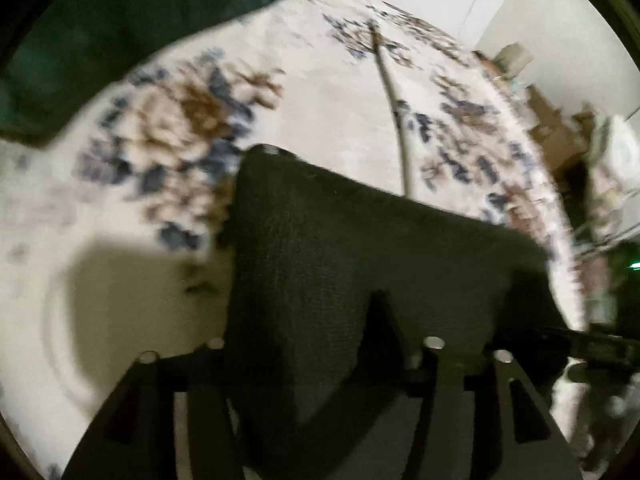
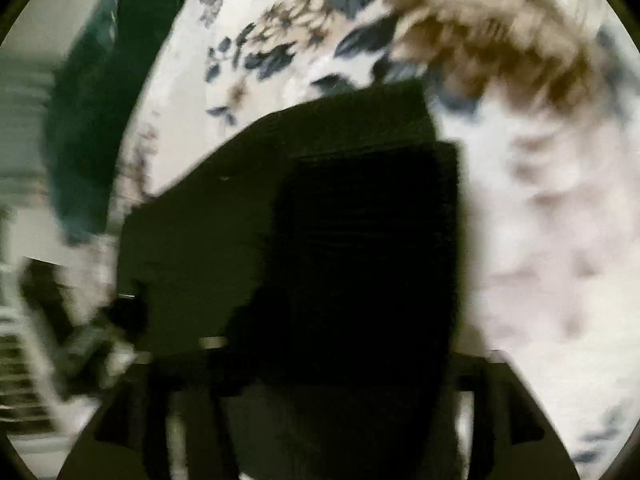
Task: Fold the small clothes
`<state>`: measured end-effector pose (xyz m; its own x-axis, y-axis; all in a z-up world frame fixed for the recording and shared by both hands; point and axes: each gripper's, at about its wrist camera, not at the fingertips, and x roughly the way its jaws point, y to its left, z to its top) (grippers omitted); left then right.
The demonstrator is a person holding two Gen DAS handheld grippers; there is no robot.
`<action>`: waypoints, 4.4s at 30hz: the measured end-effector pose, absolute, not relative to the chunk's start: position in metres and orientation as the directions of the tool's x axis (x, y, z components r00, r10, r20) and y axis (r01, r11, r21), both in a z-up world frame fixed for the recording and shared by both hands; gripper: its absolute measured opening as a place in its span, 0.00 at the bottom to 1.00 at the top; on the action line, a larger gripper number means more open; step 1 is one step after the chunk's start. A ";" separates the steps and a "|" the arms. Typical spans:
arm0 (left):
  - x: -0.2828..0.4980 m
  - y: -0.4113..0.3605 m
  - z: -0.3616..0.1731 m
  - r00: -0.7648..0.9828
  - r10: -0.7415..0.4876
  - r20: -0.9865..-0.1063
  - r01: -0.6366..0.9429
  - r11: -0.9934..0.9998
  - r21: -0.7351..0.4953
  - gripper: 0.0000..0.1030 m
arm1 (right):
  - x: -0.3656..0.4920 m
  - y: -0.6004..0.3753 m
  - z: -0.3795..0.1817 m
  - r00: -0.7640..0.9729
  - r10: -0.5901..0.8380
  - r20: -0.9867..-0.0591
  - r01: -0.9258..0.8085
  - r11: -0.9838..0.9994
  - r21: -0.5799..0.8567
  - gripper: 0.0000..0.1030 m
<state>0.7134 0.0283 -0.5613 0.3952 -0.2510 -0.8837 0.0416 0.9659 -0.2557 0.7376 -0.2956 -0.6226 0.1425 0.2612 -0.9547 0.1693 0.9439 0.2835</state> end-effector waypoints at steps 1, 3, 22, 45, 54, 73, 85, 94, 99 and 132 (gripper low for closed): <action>0.706 0.025 -0.556 0.416 -0.207 -0.886 0.030 0.976 -0.214 0.54 | 0.732 -0.288 -0.614 0.154 0.161 -0.975 0.147 0.972 0.183 0.83; 0.687 0.017 -0.543 0.454 -0.103 -0.885 0.002 0.993 -0.115 0.67 | 0.716 -0.280 -0.599 0.188 0.063 -0.980 0.128 0.988 0.088 0.92; 0.532 -0.012 -0.352 0.605 -0.013 -0.796 -0.025 0.999 -0.036 1.00 | 0.502 -0.255 -0.375 0.471 -0.244 -0.848 0.200 0.965 -0.167 1.00; 0.299 -0.033 -0.109 0.745 -0.002 -0.667 -0.019 1.000 -0.024 1.00 | 0.229 -0.233 -0.072 0.688 -0.217 -0.692 0.197 0.974 -0.110 1.00; 0.248 -0.043 -0.077 0.747 0.003 -0.665 -0.011 1.000 -0.008 1.00 | 0.163 -0.235 -0.017 0.717 -0.193 -0.670 0.177 0.980 -0.093 1.00; 0.201 -0.045 -0.033 0.754 0.018 -0.657 -0.024 1.000 0.000 1.00 | 0.120 -0.240 0.042 0.726 -0.156 -0.670 0.140 0.987 -0.078 1.00; 0.195 -0.040 -0.022 0.749 0.015 -0.662 -0.026 1.000 -0.006 1.00 | 0.119 -0.234 0.059 0.723 -0.139 -0.676 0.108 0.990 -0.088 1.00; 0.193 -0.042 -0.018 0.751 0.015 -0.660 -0.025 1.000 -0.006 1.00 | 0.121 -0.235 0.063 0.732 -0.136 -0.668 0.100 0.991 -0.091 1.00; 0.195 -0.043 -0.013 0.753 0.007 -0.658 -0.020 1.000 -0.012 1.00 | 0.121 -0.234 0.066 0.733 -0.137 -0.666 0.099 0.991 -0.095 1.00; 0.187 -0.056 -0.003 0.764 0.015 -0.645 -0.037 0.999 -0.021 1.00 | 0.104 -0.229 0.076 0.751 -0.147 -0.644 0.113 0.989 -0.094 1.00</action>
